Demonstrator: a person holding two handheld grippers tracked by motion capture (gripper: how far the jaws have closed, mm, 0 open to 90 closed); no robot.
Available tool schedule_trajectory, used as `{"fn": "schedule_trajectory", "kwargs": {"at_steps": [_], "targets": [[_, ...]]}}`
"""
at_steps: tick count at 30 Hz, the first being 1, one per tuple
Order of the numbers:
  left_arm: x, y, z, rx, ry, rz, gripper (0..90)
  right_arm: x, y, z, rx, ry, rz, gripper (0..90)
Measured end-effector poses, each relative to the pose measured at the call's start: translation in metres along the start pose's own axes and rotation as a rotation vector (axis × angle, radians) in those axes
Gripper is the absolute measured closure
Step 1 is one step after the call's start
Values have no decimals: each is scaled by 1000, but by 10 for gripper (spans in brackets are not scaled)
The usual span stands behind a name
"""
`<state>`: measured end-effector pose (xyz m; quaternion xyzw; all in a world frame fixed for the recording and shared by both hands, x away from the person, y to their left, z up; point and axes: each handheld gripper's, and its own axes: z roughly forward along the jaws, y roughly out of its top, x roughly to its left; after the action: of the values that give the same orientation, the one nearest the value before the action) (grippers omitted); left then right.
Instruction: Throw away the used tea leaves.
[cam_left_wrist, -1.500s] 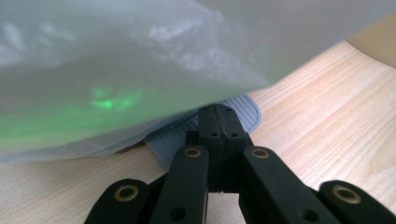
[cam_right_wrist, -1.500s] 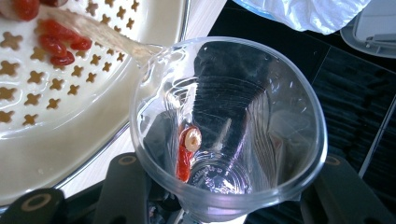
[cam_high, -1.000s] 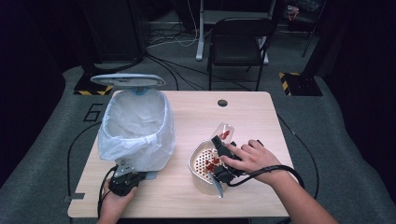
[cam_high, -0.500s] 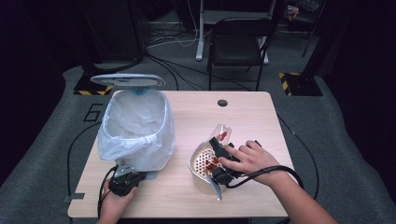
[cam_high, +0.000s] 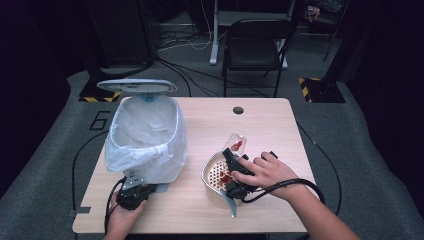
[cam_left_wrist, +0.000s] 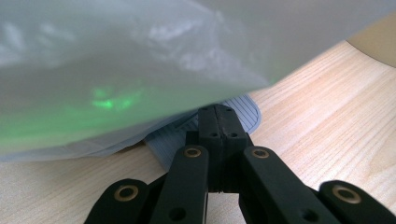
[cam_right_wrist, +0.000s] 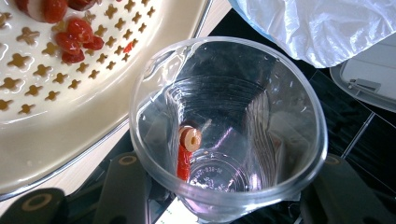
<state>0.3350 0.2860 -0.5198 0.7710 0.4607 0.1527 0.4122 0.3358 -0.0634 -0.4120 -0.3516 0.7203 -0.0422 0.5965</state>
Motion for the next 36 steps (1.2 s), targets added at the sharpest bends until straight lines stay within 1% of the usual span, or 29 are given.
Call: {"fn": "schedule_trajectory", "kwargs": {"at_steps": [1,3,4,5,6,8,9,10,11,12,13,14,15,16,17,18,19,20,21,23,24,25,26,27,28,32,36], "targets": [[0,0,0,0,0,0,900,0,0,0,4,-9,-8,509],[0,0,0,0,0,0,900,1,0,0,7,-7,-16,509],[0,0,0,0,-1,0,900,1,1,0,11,-18,-28,509],[0,0,0,0,-1,0,900,1,1,0,14,-19,-34,509],[0,0,0,0,-1,0,900,0,1,-1,32,-16,-64,509],[0,0,0,0,0,0,900,0,2,-2,35,-21,-58,509],[0,0,0,0,-1,0,900,0,2,-2,36,-27,-68,509],[0,0,0,0,-1,-1,900,4,3,0,13,-38,-15,509],[0,0,0,0,0,-1,900,4,3,0,9,-52,1,509],[0,0,0,0,-1,0,900,3,3,0,10,-42,-30,509],[0,0,0,0,-2,0,900,2,3,-1,16,-28,-46,509],[0,0,0,0,-1,-1,900,2,3,-1,19,-35,-39,509],[0,0,0,0,-1,0,900,0,2,-3,31,-28,-51,509],[0,0,0,0,-1,0,900,-2,2,-4,23,-17,-27,509],[0,0,0,0,-1,0,900,-5,0,-4,15,2,-29,508],[0,0,0,1,-1,0,900,-11,-3,-5,1,32,-23,508],[0,0,0,0,-1,-1,900,-14,-6,-5,-15,33,-2,508],[0,0,0,0,0,0,900,-17,-9,-5,-19,35,12,508],[0,0,0,0,-1,0,900,-18,-12,-5,-17,33,39,507],[0,0,0,0,0,-1,900,-23,-18,-6,-54,45,100,507],[0,0,0,0,-1,-1,900,-22,-21,-6,-76,77,238,507],[0,0,0,0,0,-1,900,-21,-23,-7,-78,97,292,507],[0,0,0,0,0,0,900,-25,-26,-3,-119,85,333,506],[0,0,0,1,0,0,900,-26,-30,-1,-129,85,364,506],[0,0,0,1,0,-1,900,-26,-35,2,-141,99,416,506],[0,0,0,0,0,0,900,-23,-50,13,-137,117,528,504],[0,0,0,0,-4,1,900,-19,-60,21,-163,148,618,503]]}}
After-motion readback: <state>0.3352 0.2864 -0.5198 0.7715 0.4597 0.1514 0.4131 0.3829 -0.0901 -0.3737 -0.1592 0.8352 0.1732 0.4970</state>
